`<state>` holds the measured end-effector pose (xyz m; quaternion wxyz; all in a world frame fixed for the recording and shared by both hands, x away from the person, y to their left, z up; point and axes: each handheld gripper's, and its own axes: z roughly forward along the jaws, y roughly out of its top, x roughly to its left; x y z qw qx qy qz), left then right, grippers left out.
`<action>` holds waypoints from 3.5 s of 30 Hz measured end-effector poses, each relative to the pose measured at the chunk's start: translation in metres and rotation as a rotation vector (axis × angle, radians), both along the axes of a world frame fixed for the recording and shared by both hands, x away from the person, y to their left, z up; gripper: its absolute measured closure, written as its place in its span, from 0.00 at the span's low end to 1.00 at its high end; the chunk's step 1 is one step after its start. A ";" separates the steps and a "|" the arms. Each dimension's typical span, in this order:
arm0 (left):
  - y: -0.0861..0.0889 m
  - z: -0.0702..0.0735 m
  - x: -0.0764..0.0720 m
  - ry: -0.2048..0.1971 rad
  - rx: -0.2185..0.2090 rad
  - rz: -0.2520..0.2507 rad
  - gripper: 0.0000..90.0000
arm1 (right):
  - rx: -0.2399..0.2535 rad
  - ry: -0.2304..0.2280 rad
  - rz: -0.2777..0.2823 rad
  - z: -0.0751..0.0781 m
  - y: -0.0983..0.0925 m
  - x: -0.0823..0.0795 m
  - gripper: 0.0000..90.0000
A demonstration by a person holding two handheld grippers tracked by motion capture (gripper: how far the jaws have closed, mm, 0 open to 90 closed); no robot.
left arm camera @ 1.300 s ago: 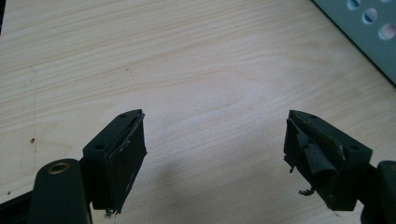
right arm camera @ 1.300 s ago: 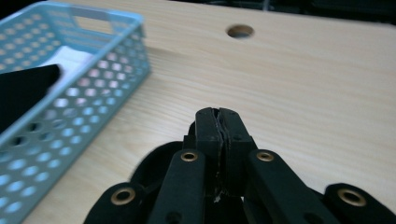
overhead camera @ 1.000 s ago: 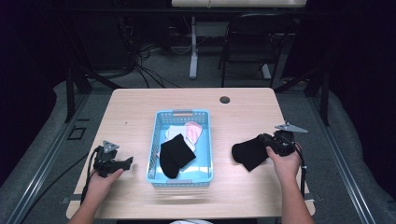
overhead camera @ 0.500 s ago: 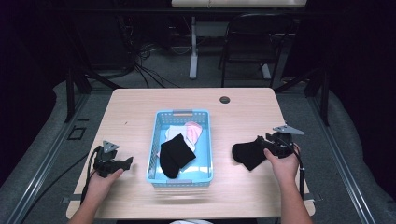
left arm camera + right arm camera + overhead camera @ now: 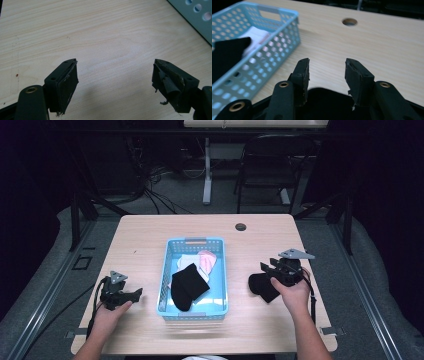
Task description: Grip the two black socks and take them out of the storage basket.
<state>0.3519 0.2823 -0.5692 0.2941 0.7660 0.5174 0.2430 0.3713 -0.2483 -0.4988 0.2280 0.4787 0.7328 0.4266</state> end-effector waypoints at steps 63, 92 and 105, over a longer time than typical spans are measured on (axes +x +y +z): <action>0.002 0.002 0.000 -0.008 -0.010 -0.002 0.23 | -0.139 0.239 0.283 -0.019 0.241 0.088 0.66; 0.001 0.001 0.000 -0.007 -0.010 -0.002 0.23 | -0.119 0.327 0.256 -0.029 0.243 0.088 0.99; 0.001 0.001 0.000 -0.006 -0.009 -0.001 0.23 | -0.124 0.177 0.311 -0.009 0.238 0.065 1.00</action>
